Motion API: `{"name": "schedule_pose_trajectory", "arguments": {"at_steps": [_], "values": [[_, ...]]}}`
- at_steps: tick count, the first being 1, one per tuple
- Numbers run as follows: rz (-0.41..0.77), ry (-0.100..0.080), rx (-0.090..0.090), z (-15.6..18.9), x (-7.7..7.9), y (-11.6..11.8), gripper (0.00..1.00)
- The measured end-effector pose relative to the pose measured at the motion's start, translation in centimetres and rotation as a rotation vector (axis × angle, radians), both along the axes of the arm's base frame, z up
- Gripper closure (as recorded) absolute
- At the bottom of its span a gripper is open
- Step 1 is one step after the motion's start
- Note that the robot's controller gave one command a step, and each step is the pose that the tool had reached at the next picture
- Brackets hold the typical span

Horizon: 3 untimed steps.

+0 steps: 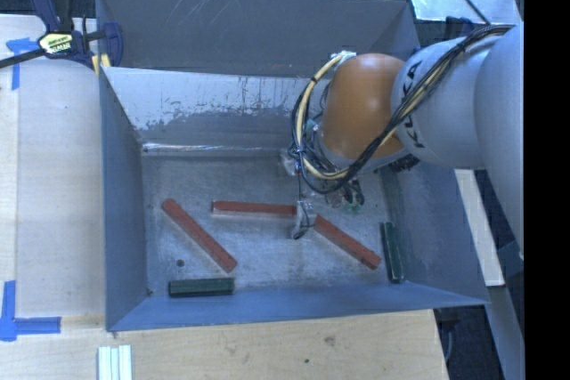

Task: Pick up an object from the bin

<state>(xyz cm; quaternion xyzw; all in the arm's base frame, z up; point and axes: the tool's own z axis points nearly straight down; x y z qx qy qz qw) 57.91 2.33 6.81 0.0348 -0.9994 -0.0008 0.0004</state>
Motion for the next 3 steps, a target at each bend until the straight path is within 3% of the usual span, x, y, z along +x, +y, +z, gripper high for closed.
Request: {"name": "schedule_pose_trajectory", "arguments": {"at_steps": [1,2,3], "values": [[-0.002,-0.007,-0.001,0.4,0.2,-0.2,1.00],[0.013,-0.013,-0.001,11.8,0.0,0.9,1.00],[0.008,-0.013,-0.001,22.2,-2.3,2.0,1.00]]}}
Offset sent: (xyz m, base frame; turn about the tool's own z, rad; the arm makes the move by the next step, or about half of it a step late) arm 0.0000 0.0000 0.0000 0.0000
